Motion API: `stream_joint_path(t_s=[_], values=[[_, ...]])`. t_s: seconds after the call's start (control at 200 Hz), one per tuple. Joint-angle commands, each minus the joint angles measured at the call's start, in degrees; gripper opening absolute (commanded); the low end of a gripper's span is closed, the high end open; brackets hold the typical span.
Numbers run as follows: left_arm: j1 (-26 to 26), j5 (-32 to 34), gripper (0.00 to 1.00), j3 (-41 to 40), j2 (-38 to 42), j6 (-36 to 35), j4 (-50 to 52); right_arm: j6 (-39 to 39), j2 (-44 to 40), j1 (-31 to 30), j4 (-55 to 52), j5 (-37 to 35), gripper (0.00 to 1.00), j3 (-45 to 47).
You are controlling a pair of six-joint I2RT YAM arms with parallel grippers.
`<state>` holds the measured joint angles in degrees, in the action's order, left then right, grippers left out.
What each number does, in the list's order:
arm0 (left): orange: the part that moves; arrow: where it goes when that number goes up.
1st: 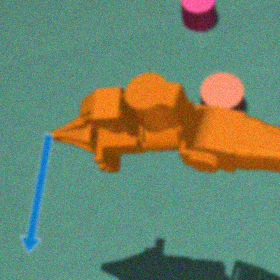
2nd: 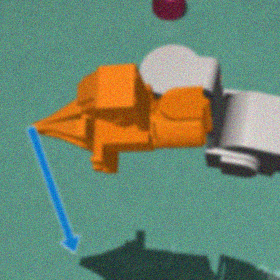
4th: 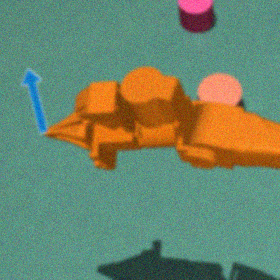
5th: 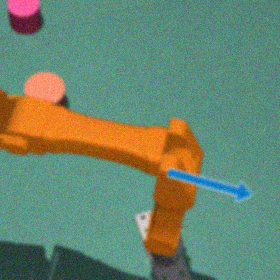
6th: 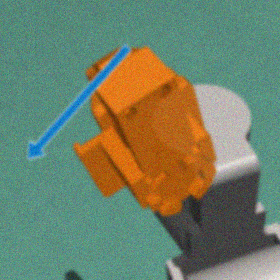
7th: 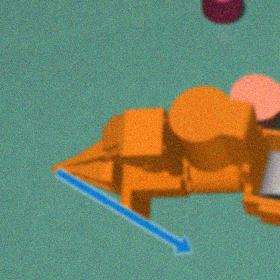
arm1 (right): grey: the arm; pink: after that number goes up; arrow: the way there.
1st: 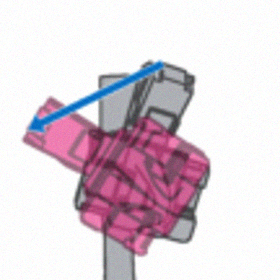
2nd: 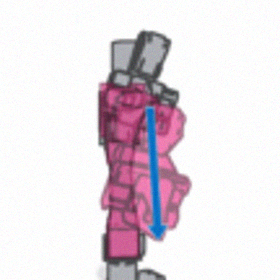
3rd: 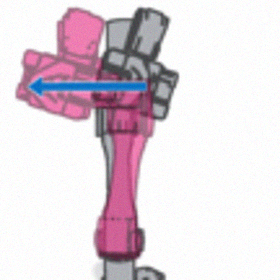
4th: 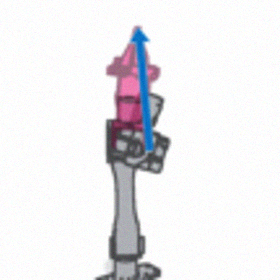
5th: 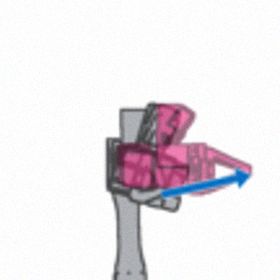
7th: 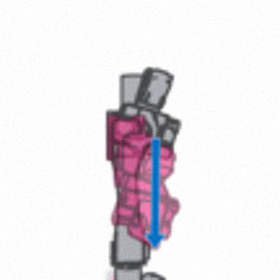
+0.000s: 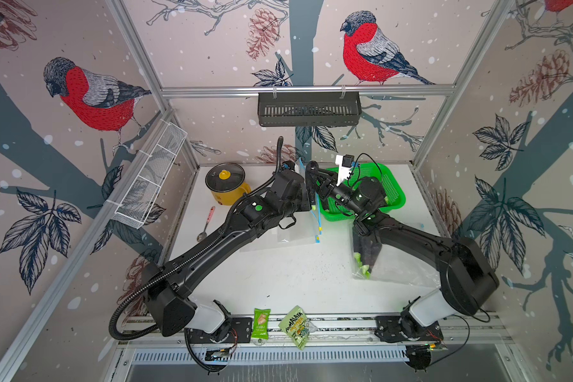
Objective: Place the eggplant in a zip-top bag and seal the zipper
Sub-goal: Place the eggplant in the zipper food storage bag.
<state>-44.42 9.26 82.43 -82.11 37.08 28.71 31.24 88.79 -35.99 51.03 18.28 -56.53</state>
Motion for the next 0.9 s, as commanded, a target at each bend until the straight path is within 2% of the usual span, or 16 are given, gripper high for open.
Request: stream_joint_path(t_s=[0.0,0.33,0.435,0.575,0.765,0.896], values=[[0.2,0.4,0.00,0.4,0.1,-0.9,-1.6,-3.1,-0.6,-0.7,-1.2,-1.4,0.20,0.6],[0.6,0.6,0.00,0.3,0.7,-0.8,-1.1,-7.0,-0.3,-1.1,-8.3,-2.4,0.36,-0.2],[0.7,0.7,0.00,0.0,0.8,-0.5,-1.0,-7.5,-0.4,0.4,-13.1,0.7,0.49,-3.0],[1.1,1.2,0.00,-0.3,0.7,0.2,0.0,-7.3,-2.4,2.9,-17.2,4.7,0.61,-4.8],[1.7,1.7,0.00,-0.8,1.1,0.6,0.6,-5.7,-4.2,9.5,-26.5,11.2,0.68,-7.8],[1.9,1.9,0.00,-1.0,1.3,0.5,1.2,-5.7,-2.9,15.7,-34.0,11.0,0.77,-9.2]])
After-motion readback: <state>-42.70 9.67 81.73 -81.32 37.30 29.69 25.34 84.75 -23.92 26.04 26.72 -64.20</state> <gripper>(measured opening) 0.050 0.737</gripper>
